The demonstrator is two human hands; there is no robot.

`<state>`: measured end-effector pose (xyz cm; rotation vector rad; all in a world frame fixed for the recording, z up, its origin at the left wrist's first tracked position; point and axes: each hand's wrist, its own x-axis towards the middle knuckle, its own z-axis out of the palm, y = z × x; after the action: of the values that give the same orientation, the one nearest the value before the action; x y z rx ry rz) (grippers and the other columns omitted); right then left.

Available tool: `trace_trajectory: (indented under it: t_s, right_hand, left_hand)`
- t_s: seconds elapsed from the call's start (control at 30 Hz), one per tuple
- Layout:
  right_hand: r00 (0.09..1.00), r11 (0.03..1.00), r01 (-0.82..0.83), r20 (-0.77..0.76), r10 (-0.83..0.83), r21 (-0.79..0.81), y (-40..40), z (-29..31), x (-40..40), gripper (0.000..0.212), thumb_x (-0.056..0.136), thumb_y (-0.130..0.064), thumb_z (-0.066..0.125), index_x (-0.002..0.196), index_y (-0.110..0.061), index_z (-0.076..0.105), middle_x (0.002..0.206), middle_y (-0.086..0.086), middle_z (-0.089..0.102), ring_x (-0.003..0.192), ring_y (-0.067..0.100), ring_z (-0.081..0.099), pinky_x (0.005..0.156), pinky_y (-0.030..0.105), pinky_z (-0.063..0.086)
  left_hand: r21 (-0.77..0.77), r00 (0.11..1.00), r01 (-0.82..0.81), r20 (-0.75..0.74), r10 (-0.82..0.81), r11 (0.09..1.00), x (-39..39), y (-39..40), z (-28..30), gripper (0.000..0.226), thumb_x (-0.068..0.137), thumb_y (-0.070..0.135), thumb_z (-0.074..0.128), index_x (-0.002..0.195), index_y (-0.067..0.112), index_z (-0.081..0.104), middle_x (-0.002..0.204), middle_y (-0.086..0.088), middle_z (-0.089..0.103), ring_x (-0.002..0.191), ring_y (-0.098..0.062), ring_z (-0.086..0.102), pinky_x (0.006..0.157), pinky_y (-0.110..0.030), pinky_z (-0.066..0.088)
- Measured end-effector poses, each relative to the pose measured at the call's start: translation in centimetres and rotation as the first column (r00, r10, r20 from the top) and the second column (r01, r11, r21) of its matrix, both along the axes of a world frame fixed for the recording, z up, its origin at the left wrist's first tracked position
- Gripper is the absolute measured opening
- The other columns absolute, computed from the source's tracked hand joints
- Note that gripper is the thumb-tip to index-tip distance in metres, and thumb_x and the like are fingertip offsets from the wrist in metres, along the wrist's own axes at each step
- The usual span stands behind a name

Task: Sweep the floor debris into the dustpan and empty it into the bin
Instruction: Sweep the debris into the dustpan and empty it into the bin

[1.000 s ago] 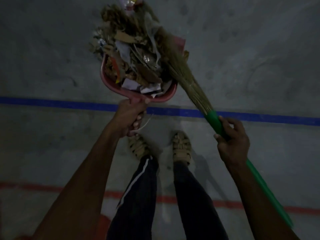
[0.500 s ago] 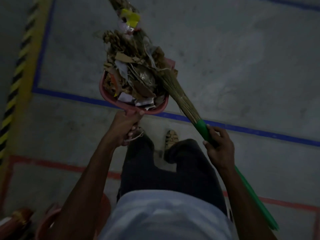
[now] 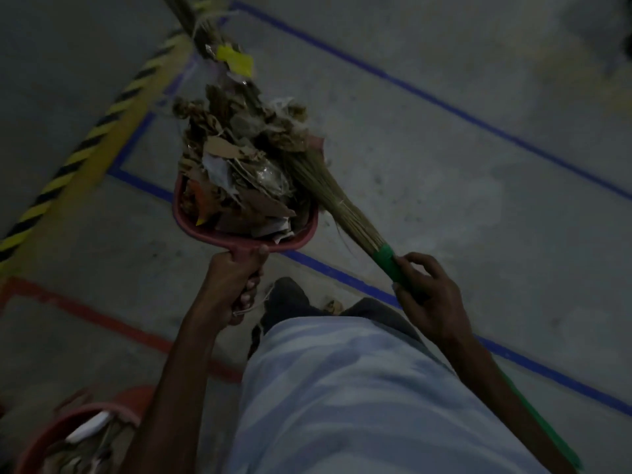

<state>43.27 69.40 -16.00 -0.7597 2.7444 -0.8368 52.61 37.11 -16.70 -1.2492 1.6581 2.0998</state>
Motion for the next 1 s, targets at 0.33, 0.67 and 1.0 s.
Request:
trace_trajectory:
  t_s: [0.33, 0.67, 1.0]
  right_hand:
    - [0.937, 0.935, -0.345, -0.091, 0.337, -0.082, -7.0, 4.0, -5.4, 0.037, 0.087, -0.014, 0.073, 0.123, -0.017, 0.069, 0.124, 0.002, 0.061, 0.067, 0.010, 0.065, 0.066, 0.027, 0.054]
    - [0.756, 0.743, -0.655, -0.119, 0.644, -0.139, -7.5, 4.1, -7.5, 0.040, 0.085, -0.018, 0.076, 0.125, -0.022, 0.069, 0.124, 0.001, 0.063, 0.079, 0.014, 0.068, 0.071, 0.031, 0.059]
    - [0.417, 0.394, -0.901, -0.105, 0.903, -0.183, -9.1, 3.2, -4.6, 0.039, 0.089, -0.024, 0.073, 0.127, -0.021, 0.067, 0.122, 0.000, 0.063, 0.089, 0.015, 0.066, 0.072, 0.034, 0.057]
  left_hand:
    - [-0.033, 0.951, -0.308, -0.022, 0.307, 0.951, 5.1, -4.0, 3.1, 0.047, 0.089, 0.044, 0.073, 0.066, 0.007, 0.054, 0.048, -0.004, 0.038, 0.032, -0.015, 0.031, 0.045, -0.021, 0.025]
    - [-0.059, 0.761, -0.648, -0.014, 0.649, 0.759, 11.0, 5.5, 6.1, 0.049, 0.082, 0.049, 0.072, 0.068, 0.006, 0.054, 0.046, -0.002, 0.037, 0.031, -0.014, 0.032, 0.041, -0.019, 0.027]
    - [-0.101, 0.463, -0.879, 0.043, 0.885, 0.465, 20.4, 16.6, 5.0, 0.048, 0.092, 0.048, 0.069, 0.069, 0.009, 0.053, 0.050, -0.003, 0.039, 0.034, -0.014, 0.032, 0.045, -0.021, 0.027]
